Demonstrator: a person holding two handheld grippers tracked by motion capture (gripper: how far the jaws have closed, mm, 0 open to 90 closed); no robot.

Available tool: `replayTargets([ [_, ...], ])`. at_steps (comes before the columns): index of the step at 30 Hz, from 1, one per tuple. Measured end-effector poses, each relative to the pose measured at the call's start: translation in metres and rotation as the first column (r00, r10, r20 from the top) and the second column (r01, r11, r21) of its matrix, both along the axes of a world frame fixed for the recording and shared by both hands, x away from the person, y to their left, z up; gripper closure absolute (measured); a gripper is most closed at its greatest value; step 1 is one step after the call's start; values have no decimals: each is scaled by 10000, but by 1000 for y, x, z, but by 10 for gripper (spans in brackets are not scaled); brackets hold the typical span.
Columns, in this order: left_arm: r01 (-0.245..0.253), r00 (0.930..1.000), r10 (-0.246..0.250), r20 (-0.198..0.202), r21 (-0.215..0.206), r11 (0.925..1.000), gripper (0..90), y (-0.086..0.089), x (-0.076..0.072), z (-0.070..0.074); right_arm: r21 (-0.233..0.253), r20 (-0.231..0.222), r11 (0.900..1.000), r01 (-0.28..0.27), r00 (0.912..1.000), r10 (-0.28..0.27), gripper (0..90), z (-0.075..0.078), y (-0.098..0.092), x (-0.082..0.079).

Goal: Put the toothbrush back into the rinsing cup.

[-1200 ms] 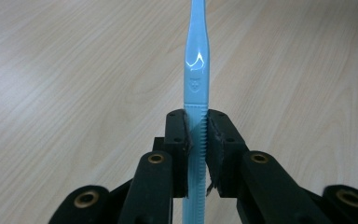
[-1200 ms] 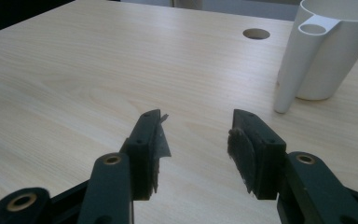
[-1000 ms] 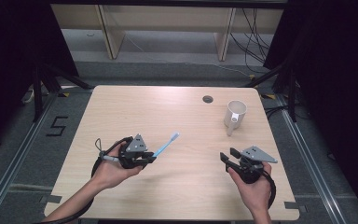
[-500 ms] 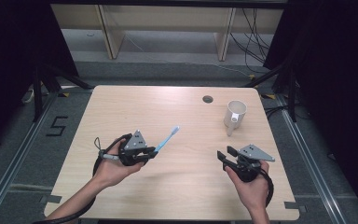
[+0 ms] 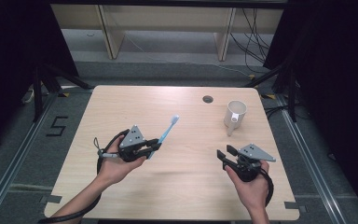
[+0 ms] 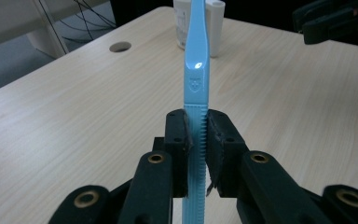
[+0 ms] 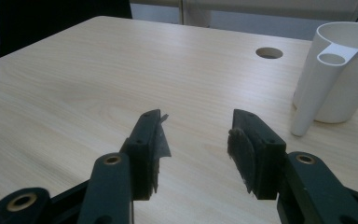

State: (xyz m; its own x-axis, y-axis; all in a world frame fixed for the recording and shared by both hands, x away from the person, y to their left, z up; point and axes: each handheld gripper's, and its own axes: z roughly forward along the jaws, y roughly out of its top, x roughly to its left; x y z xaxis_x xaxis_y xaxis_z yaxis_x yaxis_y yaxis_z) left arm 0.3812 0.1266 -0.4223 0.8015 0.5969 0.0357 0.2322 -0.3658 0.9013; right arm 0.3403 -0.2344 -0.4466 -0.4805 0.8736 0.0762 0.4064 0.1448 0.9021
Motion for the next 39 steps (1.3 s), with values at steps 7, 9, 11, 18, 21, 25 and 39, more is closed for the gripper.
replayTargets([
  [7, -240, 9986, 275, 455, -754, 9969, 786, -6, 3, 2, 275, 104, 9996, 26, 9999, -28, 547, 4, 2, -1],
  [9, -245, 9984, 288, 491, -861, 9960, 786, -9, 4, 2, 372, 112, 9993, 84, 9999, -89, 550, 5, 3, -1],
  [11, -245, 9979, 305, 577, -1027, 9944, 786, -11, 5, 1, 647, -7, 9977, 200, 9998, -200, 553, 6, 6, -2],
  [18, -279, 9971, 366, 668, -1267, 9915, 786, -18, 7, 0, 1034, 323, 9946, -56, 9995, 23, 565, 11, 8, 1],
  [21, -288, 9966, 391, 727, -1367, 9902, 786, -22, 7, -1, 922, 616, 9957, -121, 9981, 65, 572, 14, 9, 3],
  [25, -307, 9960, 429, 790, -1490, 9884, 786, -26, 9, -1, 930, 822, 9954, -217, 9965, 141, 573, 17, 13, 5],
  [39, -415, 9931, 605, 1005, -1821, 9824, 786, -32, 10, -3, 1407, 1257, 9879, -656, 9909, 479, 577, 34, 29, 9],
])
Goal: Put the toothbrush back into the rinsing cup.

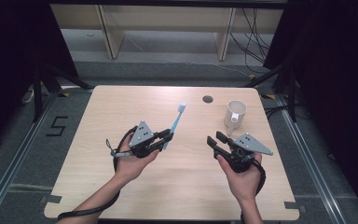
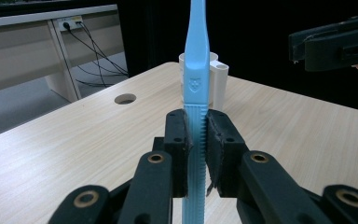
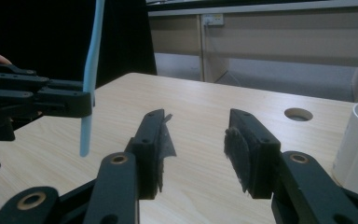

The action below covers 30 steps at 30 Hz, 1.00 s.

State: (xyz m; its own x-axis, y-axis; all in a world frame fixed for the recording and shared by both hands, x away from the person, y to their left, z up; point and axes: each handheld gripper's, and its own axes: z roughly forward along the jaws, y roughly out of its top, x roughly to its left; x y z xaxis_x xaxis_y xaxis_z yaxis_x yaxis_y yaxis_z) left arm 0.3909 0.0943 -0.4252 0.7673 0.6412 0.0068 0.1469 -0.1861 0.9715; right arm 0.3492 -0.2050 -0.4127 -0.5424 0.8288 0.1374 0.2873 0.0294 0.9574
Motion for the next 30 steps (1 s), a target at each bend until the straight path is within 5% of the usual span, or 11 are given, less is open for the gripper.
replayTargets([
  [15, -130, 9997, 133, 210, -114, 9999, 786, -6, 2, -1, 445, 111, 9989, -157, 9998, 152, 598, 13, 14, 7],
  [18, -183, 9995, 186, 249, -131, 9997, 786, -8, 2, -1, 239, 449, 9995, -193, 9988, 182, 602, 16, 16, 10],
  [30, -229, 9994, 233, 273, -162, 9996, 786, -12, 3, -3, 366, 418, 9989, -293, 9987, 278, 609, 20, 26, 15],
])
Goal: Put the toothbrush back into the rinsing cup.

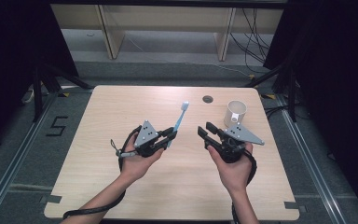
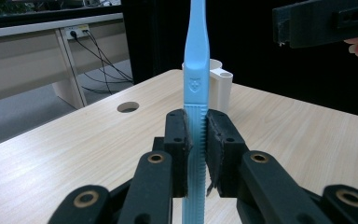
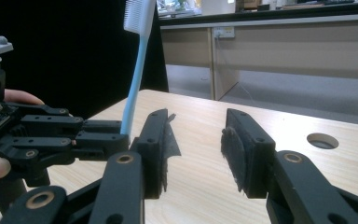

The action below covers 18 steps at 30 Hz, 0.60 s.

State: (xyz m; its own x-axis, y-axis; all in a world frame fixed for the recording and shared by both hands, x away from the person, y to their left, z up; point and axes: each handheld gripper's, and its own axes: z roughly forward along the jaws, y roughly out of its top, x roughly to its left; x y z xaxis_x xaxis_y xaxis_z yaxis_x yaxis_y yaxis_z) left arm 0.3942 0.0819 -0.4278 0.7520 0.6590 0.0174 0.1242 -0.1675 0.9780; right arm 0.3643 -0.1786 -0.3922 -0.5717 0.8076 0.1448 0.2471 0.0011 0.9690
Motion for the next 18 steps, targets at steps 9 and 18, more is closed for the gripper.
replayTargets([
  [9, -20, 10000, 20, 71, 10, 10000, 786, -5, 1, 1, 85, -8, 9999, -81, 10000, 81, 608, 6, 7, 4],
  [18, -86, 9999, 86, 119, -16, 10000, 786, -6, 2, 2, 110, 17, 9997, -220, 9998, 219, 609, 8, 13, 6],
])
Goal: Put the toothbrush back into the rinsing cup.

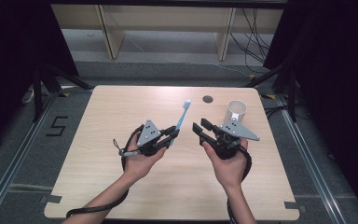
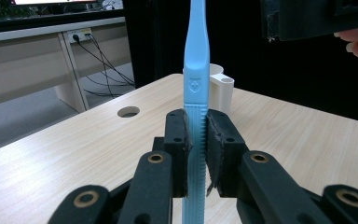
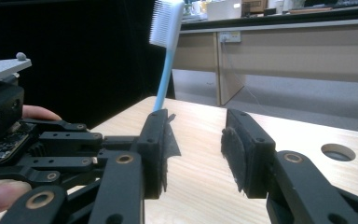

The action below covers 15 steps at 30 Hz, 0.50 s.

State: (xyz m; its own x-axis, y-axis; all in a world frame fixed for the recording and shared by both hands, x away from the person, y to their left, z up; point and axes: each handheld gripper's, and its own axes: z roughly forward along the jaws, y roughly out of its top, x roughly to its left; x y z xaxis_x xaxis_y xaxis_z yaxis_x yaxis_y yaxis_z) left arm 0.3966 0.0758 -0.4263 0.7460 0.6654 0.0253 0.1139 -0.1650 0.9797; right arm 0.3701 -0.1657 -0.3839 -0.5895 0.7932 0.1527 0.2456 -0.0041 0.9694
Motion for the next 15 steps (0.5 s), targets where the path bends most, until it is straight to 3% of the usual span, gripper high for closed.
replayTargets([
  [13, 51, 10000, -51, 70, 28, 10000, 786, -8, 0, 2, 35, 189, 9999, -109, 9998, 108, 608, 3, 7, 2],
  [15, 49, 10000, -49, 69, 18, 10000, 786, -9, 0, 1, 120, 47, 9998, -145, 9999, 144, 608, 3, 9, 3],
])
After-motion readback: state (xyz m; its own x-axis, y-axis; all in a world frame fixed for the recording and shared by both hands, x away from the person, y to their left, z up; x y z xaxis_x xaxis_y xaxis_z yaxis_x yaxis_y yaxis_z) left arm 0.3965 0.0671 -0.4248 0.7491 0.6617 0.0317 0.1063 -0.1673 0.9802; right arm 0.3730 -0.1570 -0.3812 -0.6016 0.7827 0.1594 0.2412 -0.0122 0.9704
